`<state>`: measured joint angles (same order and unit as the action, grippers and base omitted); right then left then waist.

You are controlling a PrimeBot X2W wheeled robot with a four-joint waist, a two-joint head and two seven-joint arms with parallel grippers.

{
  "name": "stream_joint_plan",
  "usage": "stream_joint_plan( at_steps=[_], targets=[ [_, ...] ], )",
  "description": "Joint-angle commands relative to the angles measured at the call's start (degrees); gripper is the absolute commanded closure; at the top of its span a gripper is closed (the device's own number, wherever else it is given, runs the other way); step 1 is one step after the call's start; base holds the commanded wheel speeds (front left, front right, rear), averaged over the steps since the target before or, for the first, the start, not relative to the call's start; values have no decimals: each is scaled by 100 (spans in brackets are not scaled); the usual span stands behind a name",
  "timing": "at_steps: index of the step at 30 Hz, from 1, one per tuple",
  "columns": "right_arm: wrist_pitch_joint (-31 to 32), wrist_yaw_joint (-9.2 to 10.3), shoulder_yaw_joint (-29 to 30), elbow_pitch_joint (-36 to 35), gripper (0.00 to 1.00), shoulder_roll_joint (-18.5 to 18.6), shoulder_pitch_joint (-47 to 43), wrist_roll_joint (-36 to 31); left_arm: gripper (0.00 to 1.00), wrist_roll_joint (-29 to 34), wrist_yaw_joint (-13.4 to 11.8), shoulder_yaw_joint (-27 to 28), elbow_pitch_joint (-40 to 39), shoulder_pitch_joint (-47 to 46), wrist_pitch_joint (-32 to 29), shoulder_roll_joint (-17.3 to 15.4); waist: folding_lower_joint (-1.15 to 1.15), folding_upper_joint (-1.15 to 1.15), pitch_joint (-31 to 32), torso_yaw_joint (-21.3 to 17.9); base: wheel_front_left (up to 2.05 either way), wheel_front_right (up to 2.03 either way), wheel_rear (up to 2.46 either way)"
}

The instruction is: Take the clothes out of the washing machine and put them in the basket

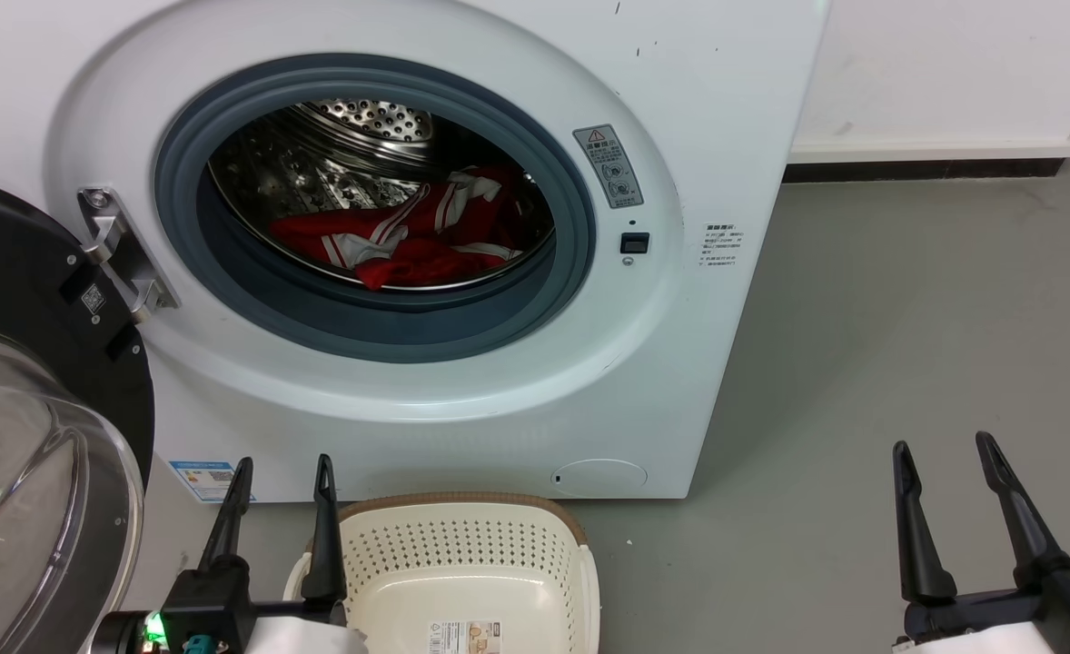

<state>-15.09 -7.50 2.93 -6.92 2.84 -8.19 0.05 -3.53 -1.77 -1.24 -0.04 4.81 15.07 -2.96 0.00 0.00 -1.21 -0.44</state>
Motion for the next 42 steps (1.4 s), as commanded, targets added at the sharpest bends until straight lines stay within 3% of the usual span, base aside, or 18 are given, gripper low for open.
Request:
stream_joint_plan(
  at_steps=[1,9,14,24,32,42],
  targets=[
    [-12,2,-15,-5,0,7,-10,25,0,24,-27,38,23,58,16,13,0,0,-9,-14,0,0,0],
    [-12,2,-106,-64,0,8,112,21,0,60,25,243,270,-305,16,13,0,0,-170,-160,0,0,0],
    [-12,2,-167,-138,0,7,297,42,0,89,264,469,649,-1042,15,-133,0,0,-536,-301,0,0,0],
    [-12,2,-366,-317,0,5,1000,172,0,176,592,719,1746,-3262,15,-725,0,0,-1681,-694,0,0,0],
    [-12,2,-474,-533,0,4,1607,364,0,345,764,451,3139,-5130,15,-1280,0,0,-2622,-987,0,0,0],
    [-12,2,-514,-826,0,3,2061,648,0,280,900,45,4710,-7223,-1224,-1829,0,0,-3450,-1317,0,0,0]
  ],
)
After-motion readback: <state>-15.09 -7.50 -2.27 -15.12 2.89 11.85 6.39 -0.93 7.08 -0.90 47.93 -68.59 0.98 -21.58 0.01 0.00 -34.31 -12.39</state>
